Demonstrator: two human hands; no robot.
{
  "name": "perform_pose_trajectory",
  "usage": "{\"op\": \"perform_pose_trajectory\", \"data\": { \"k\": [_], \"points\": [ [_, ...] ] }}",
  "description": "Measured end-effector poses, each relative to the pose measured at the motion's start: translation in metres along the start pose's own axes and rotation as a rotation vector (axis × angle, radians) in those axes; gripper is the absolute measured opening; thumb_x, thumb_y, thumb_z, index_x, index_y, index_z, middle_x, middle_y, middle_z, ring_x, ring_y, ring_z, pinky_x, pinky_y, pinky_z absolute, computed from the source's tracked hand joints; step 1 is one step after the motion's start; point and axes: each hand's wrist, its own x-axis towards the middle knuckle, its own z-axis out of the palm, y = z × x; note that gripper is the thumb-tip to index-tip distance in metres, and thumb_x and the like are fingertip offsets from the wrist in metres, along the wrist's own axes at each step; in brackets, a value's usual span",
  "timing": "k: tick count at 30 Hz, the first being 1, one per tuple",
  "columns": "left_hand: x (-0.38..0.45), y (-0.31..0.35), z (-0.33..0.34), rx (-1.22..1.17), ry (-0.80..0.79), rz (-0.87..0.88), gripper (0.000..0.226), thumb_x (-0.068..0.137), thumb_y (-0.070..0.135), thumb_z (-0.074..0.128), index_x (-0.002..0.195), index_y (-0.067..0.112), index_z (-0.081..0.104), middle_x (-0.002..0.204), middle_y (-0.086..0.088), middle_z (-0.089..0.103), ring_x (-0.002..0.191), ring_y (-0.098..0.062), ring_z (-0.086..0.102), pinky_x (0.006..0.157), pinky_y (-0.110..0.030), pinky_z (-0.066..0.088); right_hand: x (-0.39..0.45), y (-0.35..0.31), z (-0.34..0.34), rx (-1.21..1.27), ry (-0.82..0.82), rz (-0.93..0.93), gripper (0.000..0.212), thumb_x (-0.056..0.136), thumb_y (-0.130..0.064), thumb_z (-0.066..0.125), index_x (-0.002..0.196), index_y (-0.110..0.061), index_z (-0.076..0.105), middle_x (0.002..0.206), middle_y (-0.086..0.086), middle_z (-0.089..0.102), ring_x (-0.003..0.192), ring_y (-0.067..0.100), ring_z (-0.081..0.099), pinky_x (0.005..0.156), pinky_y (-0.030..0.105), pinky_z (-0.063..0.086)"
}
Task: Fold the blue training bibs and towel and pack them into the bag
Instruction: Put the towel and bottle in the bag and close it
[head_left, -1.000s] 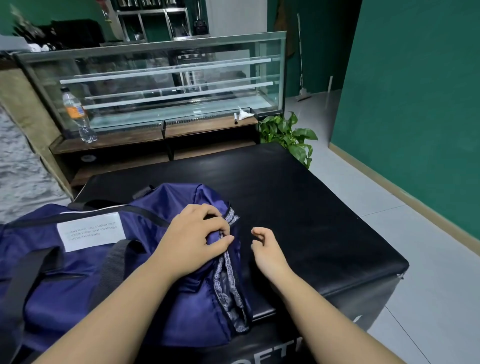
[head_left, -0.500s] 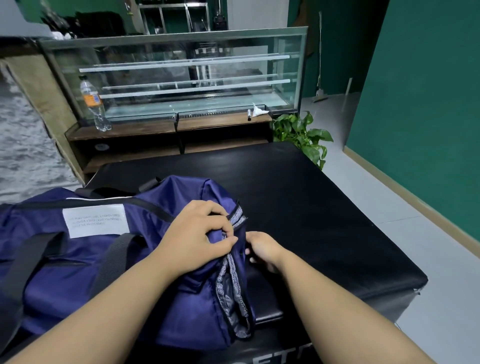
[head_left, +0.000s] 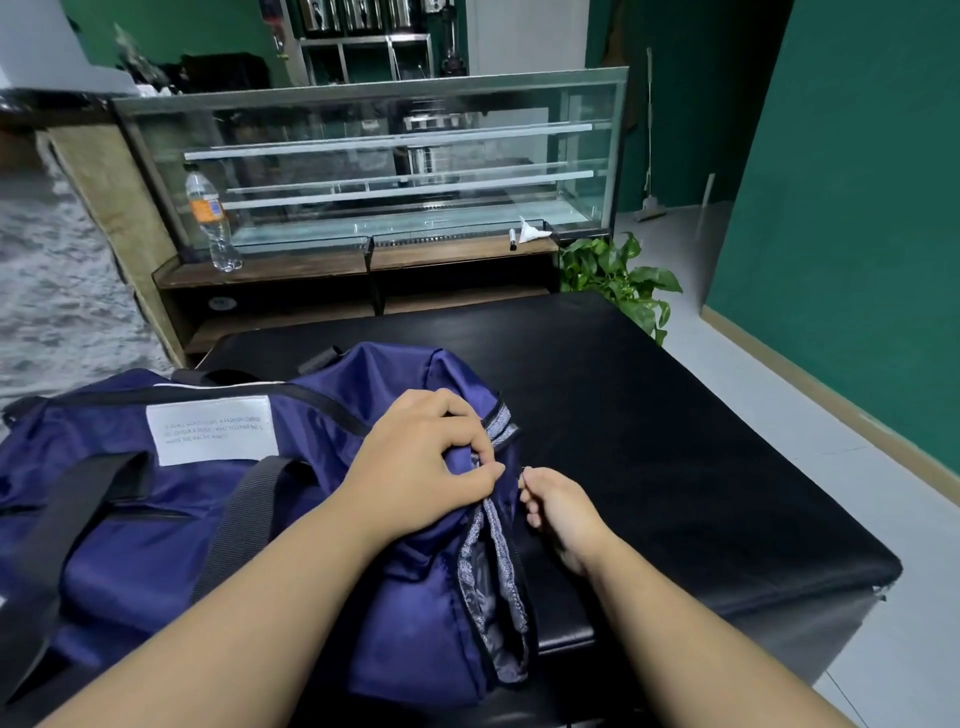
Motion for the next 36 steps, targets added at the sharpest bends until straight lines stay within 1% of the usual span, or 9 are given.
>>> {"op": "perform_pose_trajectory", "data": {
  "k": [4, 7, 9, 14, 19, 22, 27, 30, 36],
  "points": [
    [-0.002, 0.0, 0.001, 0.025, 0.008, 0.002, 0.033, 0.066, 0.06, 0.046, 0.089, 0.048, 0.068, 0.095, 0.027, 0.052, 0.101, -0.001, 0.042, 0.092, -0.02, 0.033, -0.012, -0.014, 0.008, -0.113, 0.077, -0.013, 0.035, 0.099, -0.017, 0.046, 0.064, -0.015, 0.053, 0.058, -0.003, 0.046, 0.05, 0.009, 0.035, 0.045, 0.021, 0.028],
    [-0.002, -0.001, 0.0, 0.088, -0.066, 0.012, 0.067, 0.069, 0.059, 0.045, 0.135, 0.056, 0.036, 0.099, 0.021, 0.053, 0.104, -0.01, 0.046, 0.097, -0.031, 0.037, -0.019, -0.047, 0.012, -0.514, 0.106, -0.205, 0.042, 0.095, -0.013, 0.048, 0.053, -0.018, 0.047, 0.055, -0.002, 0.049, 0.054, 0.011, 0.04, 0.052, 0.026, 0.031],
    [-0.002, 0.0, -0.001, 0.066, -0.074, -0.017, 0.082, 0.066, 0.061, 0.045, 0.145, 0.047, 0.026, 0.101, 0.019, 0.055, 0.104, -0.015, 0.047, 0.097, -0.034, 0.039, -0.025, -0.071, 0.013, -0.728, 0.09, -0.295, 0.043, 0.094, -0.012, 0.047, 0.052, -0.018, 0.043, 0.056, -0.003, 0.047, 0.058, 0.013, 0.042, 0.054, 0.029, 0.031],
    [-0.003, -0.001, -0.002, 0.087, -0.076, -0.021, 0.078, 0.062, 0.07, 0.044, 0.13, 0.033, 0.055, 0.103, 0.021, 0.053, 0.11, -0.013, 0.048, 0.102, -0.029, 0.034, -0.045, -0.112, 0.017, -0.904, 0.06, -0.415, 0.038, 0.097, -0.022, 0.048, 0.059, -0.021, 0.049, 0.066, -0.006, 0.053, 0.071, 0.016, 0.049, 0.062, 0.026, 0.03],
    [0.002, 0.004, -0.011, 0.075, -0.118, 0.013, 0.075, 0.066, 0.071, 0.035, 0.128, 0.036, 0.056, 0.109, 0.017, 0.054, 0.11, -0.009, 0.044, 0.095, -0.016, 0.024, -0.064, -0.129, 0.014, -1.024, 0.054, -0.498, 0.038, 0.098, -0.026, 0.048, 0.06, -0.02, 0.049, 0.063, -0.006, 0.051, 0.072, 0.02, 0.051, 0.062, 0.03, 0.033],
    [0.001, 0.008, -0.023, 0.062, -0.184, -0.022, 0.062, 0.073, 0.059, 0.038, 0.128, 0.038, 0.055, 0.112, 0.013, 0.053, 0.107, -0.009, 0.04, 0.097, -0.023, 0.03, -0.068, -0.128, 0.012, -1.034, 0.073, -0.553, 0.034, 0.098, -0.028, 0.049, 0.075, -0.007, 0.062, 0.074, 0.003, 0.062, 0.078, 0.025, 0.057, 0.068, 0.033, 0.042],
    [0.017, 0.031, -0.056, 0.502, -0.1, 0.161, 0.039, 0.071, 0.031, 0.04, 0.104, 0.032, 0.061, 0.092, 0.005, 0.048, 0.097, -0.025, 0.049, 0.071, -0.033, 0.029, -0.07, -0.141, 0.013, -0.883, 0.17, -0.629, 0.025, 0.097, -0.029, 0.053, 0.089, -0.011, 0.069, 0.08, -0.003, 0.06, 0.08, 0.015, 0.054, 0.066, 0.026, 0.033],
    [0.03, 0.045, -0.072, 0.657, -0.083, 0.118, 0.024, 0.082, 0.023, 0.051, 0.102, 0.034, 0.058, 0.096, 0.004, 0.041, 0.105, -0.024, 0.043, 0.075, -0.033, 0.025, -0.073, -0.15, 0.022, -0.854, 0.158, -0.63, 0.023, 0.095, -0.031, 0.056, 0.086, -0.014, 0.07, 0.074, -0.006, 0.059, 0.076, 0.013, 0.052, 0.062, 0.026, 0.031],
    [0.055, 0.047, -0.069, 0.093, -0.282, -0.179, 0.012, 0.095, 0.037, 0.05, 0.097, 0.031, 0.06, 0.106, 0.012, 0.058, 0.118, -0.019, 0.05, 0.096, -0.031, 0.033, -0.078, -0.142, 0.012, -0.922, 0.094, -0.567, 0.028, 0.093, -0.031, 0.059, 0.082, -0.009, 0.072, 0.077, 0.005, 0.067, 0.073, 0.018, 0.057, 0.059, 0.028, 0.035]
  ]
}}
